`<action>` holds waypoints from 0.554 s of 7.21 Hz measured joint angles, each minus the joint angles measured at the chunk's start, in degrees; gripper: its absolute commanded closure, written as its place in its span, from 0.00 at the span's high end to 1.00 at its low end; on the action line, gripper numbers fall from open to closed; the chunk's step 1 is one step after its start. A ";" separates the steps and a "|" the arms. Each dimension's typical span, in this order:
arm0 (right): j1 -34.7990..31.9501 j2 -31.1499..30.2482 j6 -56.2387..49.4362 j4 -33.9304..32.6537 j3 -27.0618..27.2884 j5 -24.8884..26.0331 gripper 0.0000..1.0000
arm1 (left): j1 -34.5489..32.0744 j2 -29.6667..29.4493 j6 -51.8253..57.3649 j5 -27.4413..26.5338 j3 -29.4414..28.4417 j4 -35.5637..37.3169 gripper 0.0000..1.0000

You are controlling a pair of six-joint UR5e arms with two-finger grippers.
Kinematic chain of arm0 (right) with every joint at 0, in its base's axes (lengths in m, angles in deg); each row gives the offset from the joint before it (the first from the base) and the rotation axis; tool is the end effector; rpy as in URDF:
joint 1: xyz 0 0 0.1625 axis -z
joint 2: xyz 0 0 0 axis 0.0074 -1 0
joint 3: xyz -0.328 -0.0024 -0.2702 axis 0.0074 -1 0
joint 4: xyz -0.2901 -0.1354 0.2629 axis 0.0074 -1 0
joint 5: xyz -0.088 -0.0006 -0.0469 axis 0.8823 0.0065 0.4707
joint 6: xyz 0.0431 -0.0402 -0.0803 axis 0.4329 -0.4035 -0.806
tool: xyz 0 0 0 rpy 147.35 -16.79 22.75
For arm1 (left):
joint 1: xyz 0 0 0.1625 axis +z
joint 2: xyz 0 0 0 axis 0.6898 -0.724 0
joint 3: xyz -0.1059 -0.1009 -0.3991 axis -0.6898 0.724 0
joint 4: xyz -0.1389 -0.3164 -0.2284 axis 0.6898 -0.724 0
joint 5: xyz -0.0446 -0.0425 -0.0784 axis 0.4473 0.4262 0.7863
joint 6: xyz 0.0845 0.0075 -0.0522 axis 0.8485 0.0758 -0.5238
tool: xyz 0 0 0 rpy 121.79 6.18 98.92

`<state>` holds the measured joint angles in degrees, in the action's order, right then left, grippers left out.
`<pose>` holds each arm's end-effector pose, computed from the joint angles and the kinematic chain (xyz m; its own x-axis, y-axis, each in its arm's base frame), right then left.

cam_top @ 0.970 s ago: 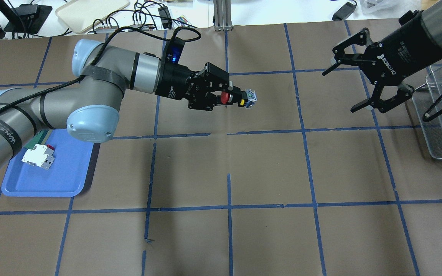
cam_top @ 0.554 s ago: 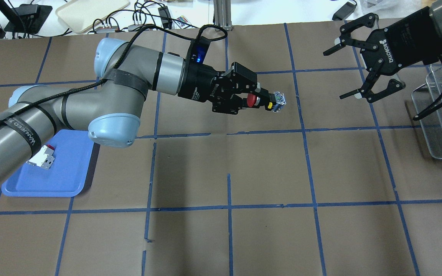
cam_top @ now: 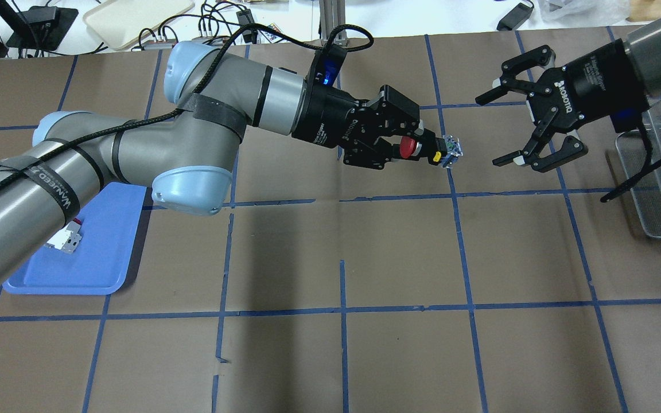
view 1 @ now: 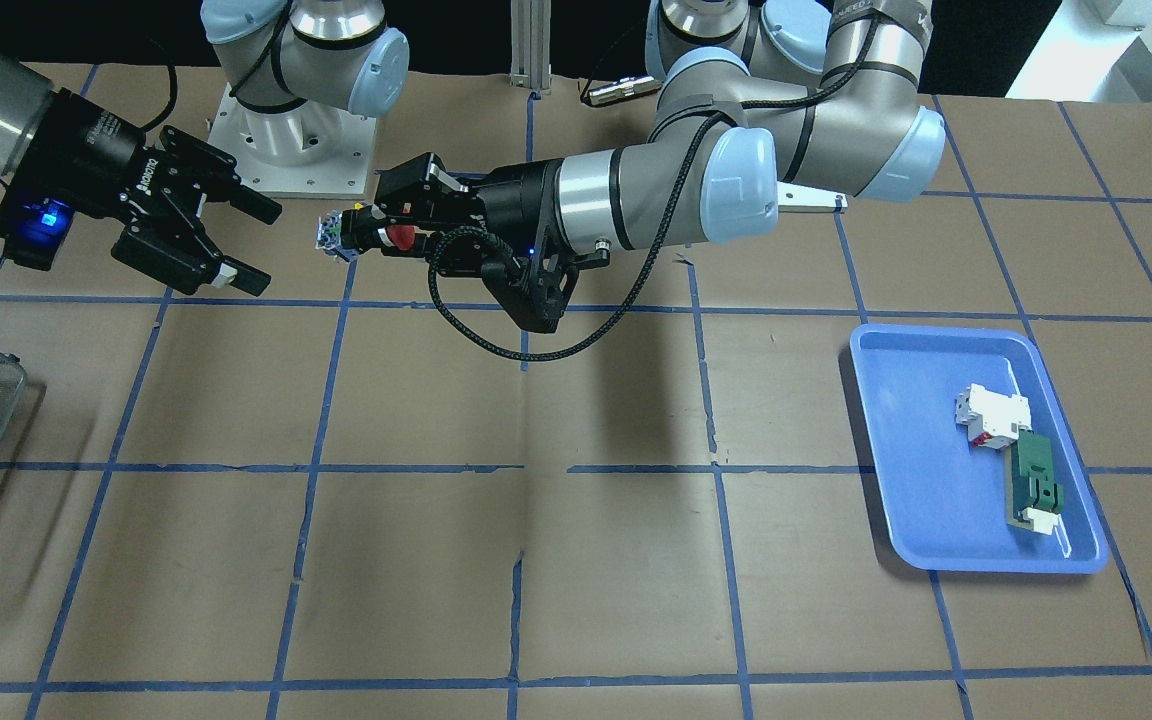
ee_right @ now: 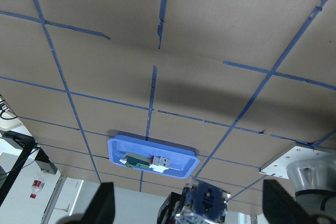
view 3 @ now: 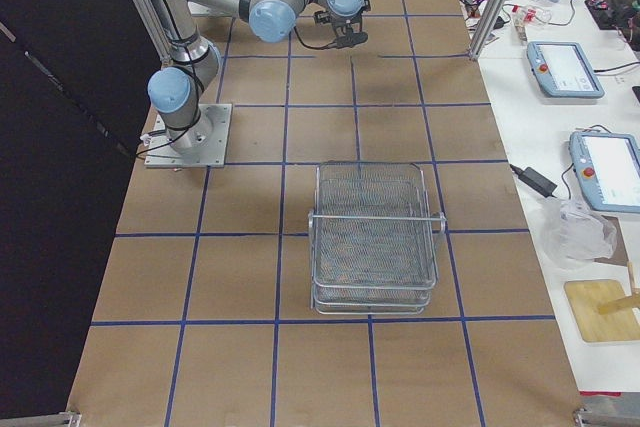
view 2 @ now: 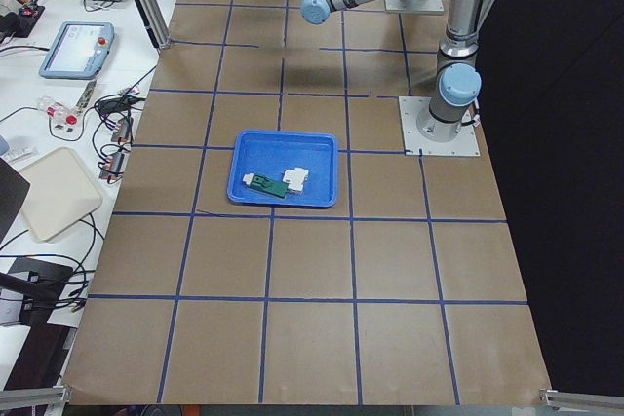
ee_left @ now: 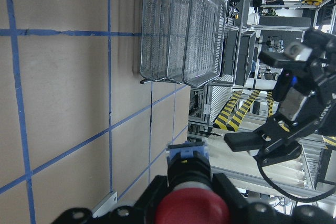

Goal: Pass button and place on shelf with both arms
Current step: 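Carry the red button toward the right gripper while the right arm reaches in, then close the right gripper on the red button held by the left gripper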

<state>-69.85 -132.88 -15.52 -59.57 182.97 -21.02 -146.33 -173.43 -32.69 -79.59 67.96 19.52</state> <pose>0.0448 -0.4785 0.4336 -0.1220 0.9772 -0.1738 0.6594 0.2107 0.7217 -0.3430 -0.4941 0.3863 -0.3739 -0.0587 0.9256 0.1105 0.9881 0.1073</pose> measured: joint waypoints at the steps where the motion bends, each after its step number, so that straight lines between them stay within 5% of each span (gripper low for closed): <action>1: -0.03 -0.21 1.10 0.42 0.46 -0.98 1.00 | -0.24 -0.71 -0.51 -0.02 -1.35 -0.09 0.00; 4: -0.04 -0.70 2.69 2.83 0.55 -3.46 1.00 | -1.18 -2.51 -0.80 -0.16 -4.44 -0.09 0.00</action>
<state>-69.89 -133.58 -12.83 -56.74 183.52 -24.48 -147.51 -175.94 -33.48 -79.76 63.52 19.43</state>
